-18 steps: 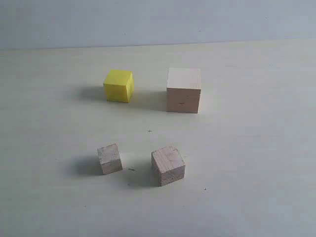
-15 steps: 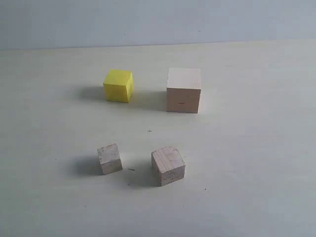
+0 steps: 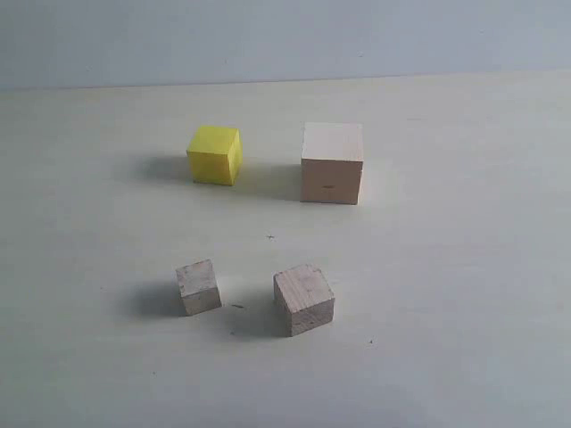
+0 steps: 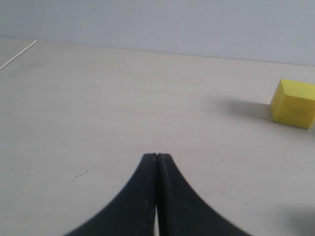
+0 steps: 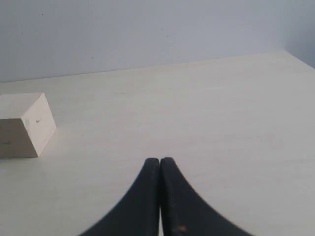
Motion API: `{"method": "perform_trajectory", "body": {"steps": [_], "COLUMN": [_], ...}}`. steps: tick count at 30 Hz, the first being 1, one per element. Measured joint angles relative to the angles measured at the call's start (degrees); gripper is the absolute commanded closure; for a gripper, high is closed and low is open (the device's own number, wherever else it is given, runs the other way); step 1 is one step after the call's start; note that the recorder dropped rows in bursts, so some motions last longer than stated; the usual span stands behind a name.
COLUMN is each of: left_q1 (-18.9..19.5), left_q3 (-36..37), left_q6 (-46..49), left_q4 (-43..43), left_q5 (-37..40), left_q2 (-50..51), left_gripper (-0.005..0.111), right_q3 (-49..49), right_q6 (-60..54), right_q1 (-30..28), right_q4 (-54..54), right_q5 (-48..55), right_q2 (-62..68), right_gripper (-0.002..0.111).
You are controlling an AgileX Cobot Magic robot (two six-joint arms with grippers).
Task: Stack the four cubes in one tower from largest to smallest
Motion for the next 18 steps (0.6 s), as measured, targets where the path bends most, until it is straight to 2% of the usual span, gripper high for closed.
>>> {"method": "perform_trajectory", "body": {"steps": [3, 10, 18], "left_q1": [0.00, 0.00, 0.00], "left_q3": [0.00, 0.00, 0.00], "left_q6": [0.00, 0.00, 0.00], "left_q4": [0.00, 0.00, 0.00], "left_q5": [0.00, 0.00, 0.00], "left_q2": [0.00, 0.00, 0.00], "left_gripper": [0.107, 0.107, 0.107], "right_q3": [0.00, 0.00, 0.00], "right_q6": [0.00, 0.00, 0.00], "right_q1": [0.00, 0.00, 0.00], "right_q4": [0.00, 0.00, 0.13], "right_q5": [-4.26, -28.50, -47.80], "right_q2": [0.00, 0.00, -0.04], "right_gripper": [0.108, 0.108, 0.108]}}
